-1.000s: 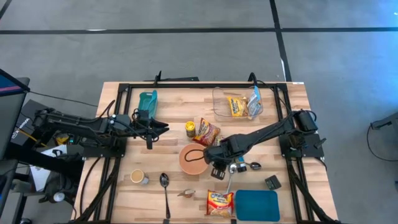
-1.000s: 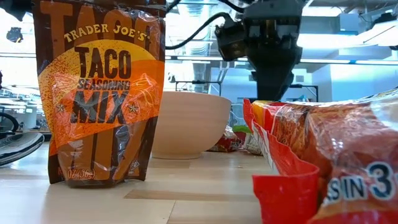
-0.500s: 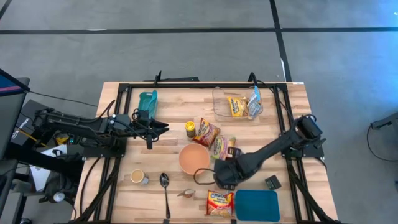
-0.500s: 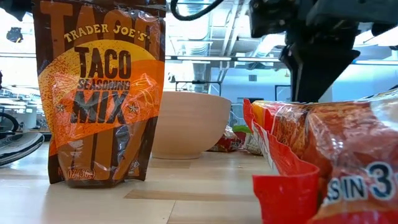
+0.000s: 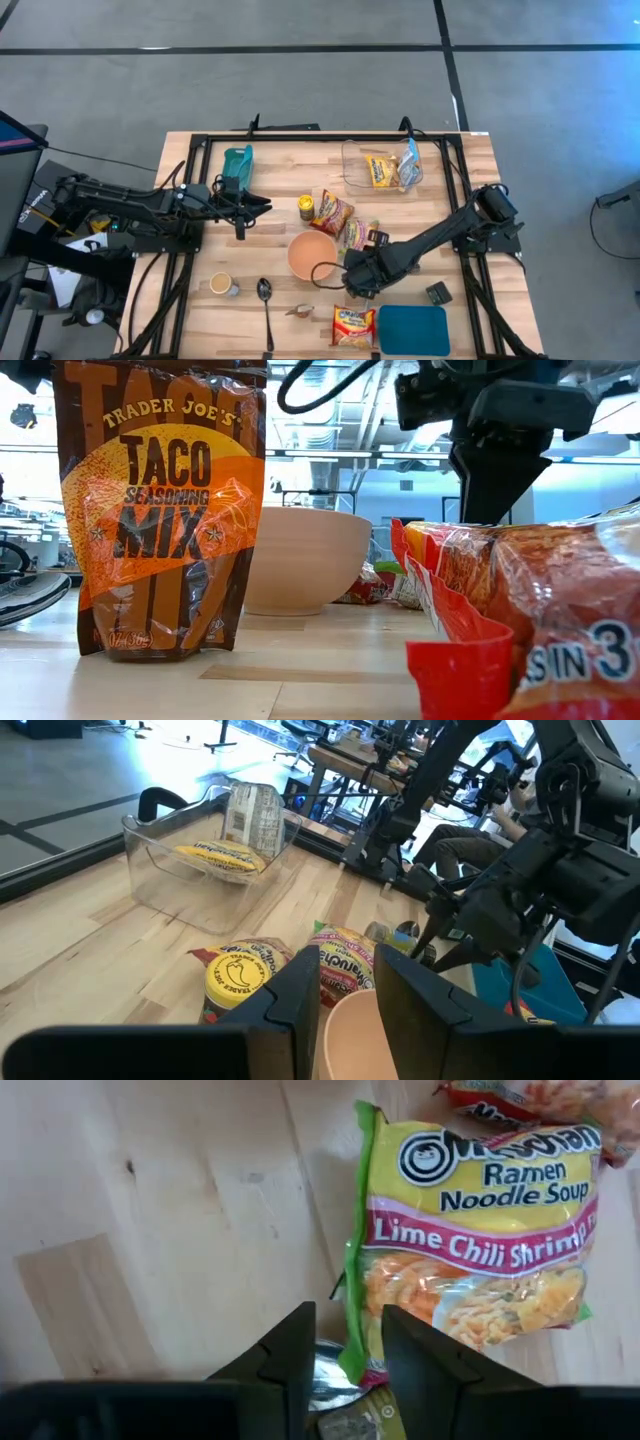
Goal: Pick & Place Food Item
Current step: Put the green noodle pack into the transparent organizer
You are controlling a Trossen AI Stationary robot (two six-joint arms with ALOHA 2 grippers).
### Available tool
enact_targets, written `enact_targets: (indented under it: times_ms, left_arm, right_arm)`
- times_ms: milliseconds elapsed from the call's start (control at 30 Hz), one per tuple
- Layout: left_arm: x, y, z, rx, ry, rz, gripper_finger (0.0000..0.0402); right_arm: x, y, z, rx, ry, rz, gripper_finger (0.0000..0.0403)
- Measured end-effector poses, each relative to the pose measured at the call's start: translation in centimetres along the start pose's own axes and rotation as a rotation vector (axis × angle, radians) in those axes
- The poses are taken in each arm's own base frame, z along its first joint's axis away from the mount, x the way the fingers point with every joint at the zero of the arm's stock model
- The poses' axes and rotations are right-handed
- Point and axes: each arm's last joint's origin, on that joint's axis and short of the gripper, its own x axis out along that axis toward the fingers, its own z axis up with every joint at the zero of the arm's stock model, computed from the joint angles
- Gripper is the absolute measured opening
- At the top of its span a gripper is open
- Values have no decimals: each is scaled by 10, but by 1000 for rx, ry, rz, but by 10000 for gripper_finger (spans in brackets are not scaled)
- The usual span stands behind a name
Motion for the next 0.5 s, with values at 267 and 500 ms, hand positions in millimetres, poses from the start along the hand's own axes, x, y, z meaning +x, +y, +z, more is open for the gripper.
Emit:
enact_targets:
  times_ms: [267, 500]
  left_arm:
    - [0, 0, 0, 0, 0, 0, 92]
    - [0, 0, 0, 0, 0, 0, 92]
  right_arm:
    - [2, -6, 3, -26, 7, -11, 216]
    - [2, -5, 3, -66, 2, -11, 238]
